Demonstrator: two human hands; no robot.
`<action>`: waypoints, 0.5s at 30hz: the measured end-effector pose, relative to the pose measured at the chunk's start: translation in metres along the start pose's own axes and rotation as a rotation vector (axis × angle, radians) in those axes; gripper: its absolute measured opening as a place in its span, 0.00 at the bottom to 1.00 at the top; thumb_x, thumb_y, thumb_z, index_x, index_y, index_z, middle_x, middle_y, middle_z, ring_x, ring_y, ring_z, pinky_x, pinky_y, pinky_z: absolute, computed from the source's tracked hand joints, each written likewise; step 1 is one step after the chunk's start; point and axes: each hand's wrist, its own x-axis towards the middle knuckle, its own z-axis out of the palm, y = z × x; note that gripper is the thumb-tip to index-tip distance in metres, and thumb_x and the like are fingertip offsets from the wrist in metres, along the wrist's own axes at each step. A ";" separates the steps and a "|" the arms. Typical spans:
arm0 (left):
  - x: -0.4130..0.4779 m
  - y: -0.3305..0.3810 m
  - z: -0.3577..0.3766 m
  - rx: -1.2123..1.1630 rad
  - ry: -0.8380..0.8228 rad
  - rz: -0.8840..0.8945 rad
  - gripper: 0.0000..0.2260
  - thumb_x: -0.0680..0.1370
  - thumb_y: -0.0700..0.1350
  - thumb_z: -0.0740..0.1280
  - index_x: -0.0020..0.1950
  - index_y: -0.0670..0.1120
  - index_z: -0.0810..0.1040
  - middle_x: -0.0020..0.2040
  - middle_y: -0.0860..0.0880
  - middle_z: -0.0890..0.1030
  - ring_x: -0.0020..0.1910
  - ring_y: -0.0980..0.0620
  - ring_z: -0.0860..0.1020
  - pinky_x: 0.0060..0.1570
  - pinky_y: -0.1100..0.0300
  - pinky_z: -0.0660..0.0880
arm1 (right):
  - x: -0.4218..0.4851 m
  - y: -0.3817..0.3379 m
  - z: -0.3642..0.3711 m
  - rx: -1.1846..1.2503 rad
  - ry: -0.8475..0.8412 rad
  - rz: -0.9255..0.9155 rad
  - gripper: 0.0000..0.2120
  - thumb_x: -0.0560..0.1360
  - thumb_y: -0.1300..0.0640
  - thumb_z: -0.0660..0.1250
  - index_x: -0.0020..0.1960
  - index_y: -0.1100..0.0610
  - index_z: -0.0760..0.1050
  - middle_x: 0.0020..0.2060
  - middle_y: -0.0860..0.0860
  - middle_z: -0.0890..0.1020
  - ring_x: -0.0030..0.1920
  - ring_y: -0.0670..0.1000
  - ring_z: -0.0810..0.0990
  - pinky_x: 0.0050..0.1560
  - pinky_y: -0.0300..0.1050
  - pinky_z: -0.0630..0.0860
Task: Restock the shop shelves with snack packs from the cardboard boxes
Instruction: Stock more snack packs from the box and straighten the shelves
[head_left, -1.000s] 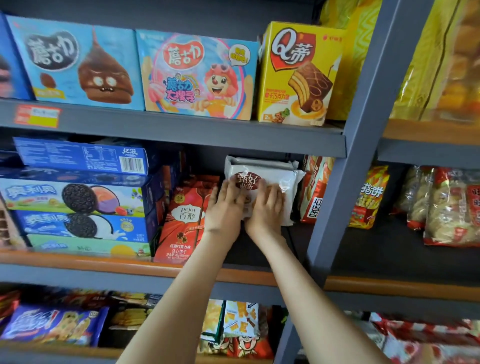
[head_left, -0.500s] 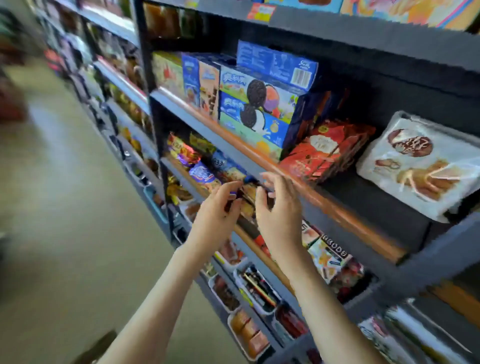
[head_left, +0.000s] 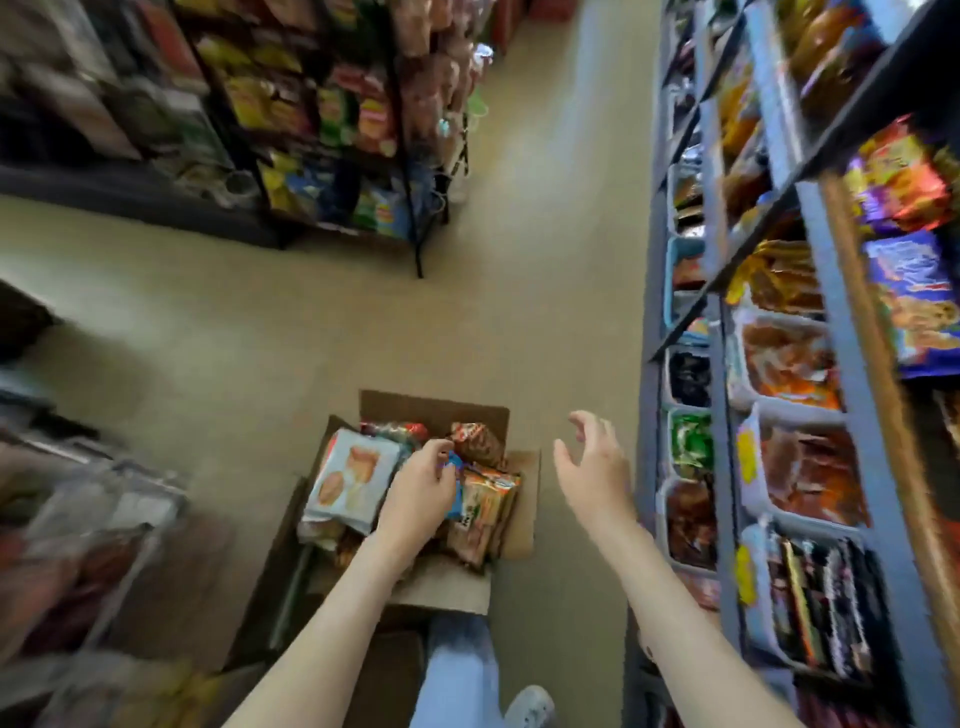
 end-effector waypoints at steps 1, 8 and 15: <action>0.003 -0.022 -0.005 0.000 0.012 -0.086 0.13 0.80 0.39 0.61 0.64 0.43 0.74 0.57 0.44 0.80 0.58 0.46 0.78 0.55 0.58 0.72 | 0.004 0.002 0.019 -0.007 -0.071 0.022 0.18 0.78 0.60 0.64 0.67 0.60 0.70 0.61 0.55 0.73 0.61 0.54 0.74 0.58 0.41 0.67; 0.048 -0.176 -0.014 0.180 0.057 -0.503 0.26 0.78 0.50 0.63 0.75 0.46 0.62 0.69 0.44 0.70 0.66 0.45 0.70 0.59 0.54 0.71 | 0.054 0.027 0.160 -0.091 -0.359 0.091 0.22 0.76 0.60 0.66 0.69 0.60 0.67 0.64 0.55 0.72 0.65 0.54 0.71 0.65 0.42 0.65; 0.127 -0.281 0.028 0.515 -0.063 -0.606 0.43 0.73 0.65 0.63 0.79 0.52 0.43 0.78 0.41 0.44 0.77 0.39 0.45 0.73 0.41 0.48 | 0.104 0.055 0.327 -0.202 -0.698 0.027 0.30 0.78 0.57 0.64 0.76 0.57 0.56 0.72 0.53 0.63 0.73 0.51 0.59 0.72 0.44 0.57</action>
